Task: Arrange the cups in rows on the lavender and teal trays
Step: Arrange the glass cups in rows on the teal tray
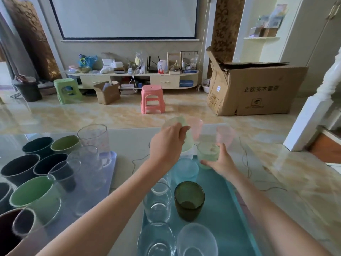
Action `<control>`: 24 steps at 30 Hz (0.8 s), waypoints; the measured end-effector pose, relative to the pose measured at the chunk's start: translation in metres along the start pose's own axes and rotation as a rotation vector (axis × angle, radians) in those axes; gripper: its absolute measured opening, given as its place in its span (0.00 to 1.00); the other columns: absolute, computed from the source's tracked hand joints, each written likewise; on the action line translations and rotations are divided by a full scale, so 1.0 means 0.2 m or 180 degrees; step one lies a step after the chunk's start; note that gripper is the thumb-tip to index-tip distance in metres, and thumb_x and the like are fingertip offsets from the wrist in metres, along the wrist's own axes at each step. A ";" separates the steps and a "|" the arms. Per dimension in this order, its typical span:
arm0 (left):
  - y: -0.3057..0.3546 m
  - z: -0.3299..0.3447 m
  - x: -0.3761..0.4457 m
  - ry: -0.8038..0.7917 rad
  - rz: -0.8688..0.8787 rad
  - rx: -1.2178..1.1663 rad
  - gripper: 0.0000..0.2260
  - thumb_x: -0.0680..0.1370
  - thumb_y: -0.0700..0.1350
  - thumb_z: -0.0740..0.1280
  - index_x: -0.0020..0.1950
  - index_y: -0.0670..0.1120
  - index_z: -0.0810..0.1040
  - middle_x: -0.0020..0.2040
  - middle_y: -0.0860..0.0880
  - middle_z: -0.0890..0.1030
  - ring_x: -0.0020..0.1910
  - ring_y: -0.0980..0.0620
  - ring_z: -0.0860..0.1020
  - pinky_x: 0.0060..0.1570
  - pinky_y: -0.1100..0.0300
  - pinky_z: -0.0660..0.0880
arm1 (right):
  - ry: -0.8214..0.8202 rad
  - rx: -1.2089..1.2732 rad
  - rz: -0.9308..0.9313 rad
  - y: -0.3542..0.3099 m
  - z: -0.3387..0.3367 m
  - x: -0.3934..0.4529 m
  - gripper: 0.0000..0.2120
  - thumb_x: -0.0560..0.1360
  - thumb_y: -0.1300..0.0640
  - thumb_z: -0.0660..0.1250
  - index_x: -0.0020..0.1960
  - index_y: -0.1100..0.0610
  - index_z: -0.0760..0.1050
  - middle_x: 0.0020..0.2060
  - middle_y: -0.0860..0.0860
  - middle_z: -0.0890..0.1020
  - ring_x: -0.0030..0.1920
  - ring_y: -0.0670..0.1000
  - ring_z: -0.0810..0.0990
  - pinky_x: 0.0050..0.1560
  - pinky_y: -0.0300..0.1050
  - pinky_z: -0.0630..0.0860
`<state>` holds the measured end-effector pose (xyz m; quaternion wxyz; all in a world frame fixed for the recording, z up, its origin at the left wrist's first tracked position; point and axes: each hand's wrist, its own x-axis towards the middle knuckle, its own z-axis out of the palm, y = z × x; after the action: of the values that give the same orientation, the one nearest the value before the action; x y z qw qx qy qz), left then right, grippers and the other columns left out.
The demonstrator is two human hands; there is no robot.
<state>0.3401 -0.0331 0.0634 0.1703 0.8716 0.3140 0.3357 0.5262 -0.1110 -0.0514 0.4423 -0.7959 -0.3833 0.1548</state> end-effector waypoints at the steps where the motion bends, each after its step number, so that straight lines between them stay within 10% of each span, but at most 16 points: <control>1: -0.01 0.01 0.00 -0.0007 0.0035 0.0038 0.18 0.82 0.52 0.55 0.46 0.42 0.77 0.40 0.47 0.82 0.38 0.45 0.80 0.40 0.47 0.77 | 0.0019 0.0057 0.0005 0.02 0.02 0.00 0.43 0.63 0.49 0.78 0.68 0.57 0.58 0.63 0.55 0.73 0.62 0.56 0.73 0.60 0.49 0.72; 8: 0.01 0.06 -0.03 -0.0205 0.0089 0.0253 0.18 0.81 0.53 0.54 0.46 0.41 0.76 0.43 0.46 0.82 0.41 0.43 0.79 0.42 0.47 0.77 | -0.0324 0.0022 0.0017 -0.02 -0.03 -0.03 0.53 0.63 0.51 0.79 0.73 0.54 0.44 0.73 0.57 0.58 0.72 0.56 0.60 0.69 0.48 0.60; 11: 0.07 0.07 -0.04 -0.0410 0.0300 0.0250 0.17 0.81 0.52 0.54 0.45 0.41 0.74 0.46 0.45 0.82 0.43 0.43 0.79 0.43 0.47 0.77 | -0.0175 0.0306 -0.0365 -0.14 -0.16 -0.13 0.58 0.61 0.55 0.79 0.75 0.56 0.40 0.75 0.52 0.50 0.73 0.44 0.52 0.65 0.31 0.53; 15: 0.21 0.09 -0.06 -0.0747 0.0605 0.0355 0.15 0.82 0.51 0.55 0.49 0.42 0.75 0.50 0.46 0.81 0.45 0.44 0.79 0.43 0.47 0.76 | -0.0428 0.0272 -0.0778 -0.31 -0.30 -0.31 0.59 0.57 0.43 0.77 0.76 0.51 0.44 0.69 0.38 0.53 0.67 0.33 0.54 0.63 0.28 0.56; 18: 0.31 0.11 -0.12 -0.1056 0.1024 0.0559 0.16 0.82 0.52 0.54 0.50 0.42 0.75 0.49 0.45 0.79 0.46 0.45 0.77 0.41 0.50 0.74 | -0.0268 0.0105 -0.0780 -0.31 -0.27 -0.39 0.50 0.64 0.55 0.78 0.74 0.47 0.50 0.61 0.30 0.64 0.60 0.33 0.69 0.56 0.27 0.68; 24: 0.24 0.14 -0.07 -0.0301 0.0688 -0.0834 0.11 0.83 0.44 0.52 0.59 0.43 0.71 0.55 0.43 0.77 0.48 0.45 0.76 0.47 0.50 0.75 | 0.0547 0.0237 -0.0353 -0.19 -0.39 -0.35 0.41 0.62 0.55 0.78 0.68 0.50 0.59 0.58 0.48 0.73 0.58 0.51 0.73 0.54 0.45 0.71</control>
<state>0.3724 -0.0797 0.0604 0.2599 0.8855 0.1636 0.3488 0.5081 -0.1979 0.0170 0.5106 -0.7669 -0.3814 0.0755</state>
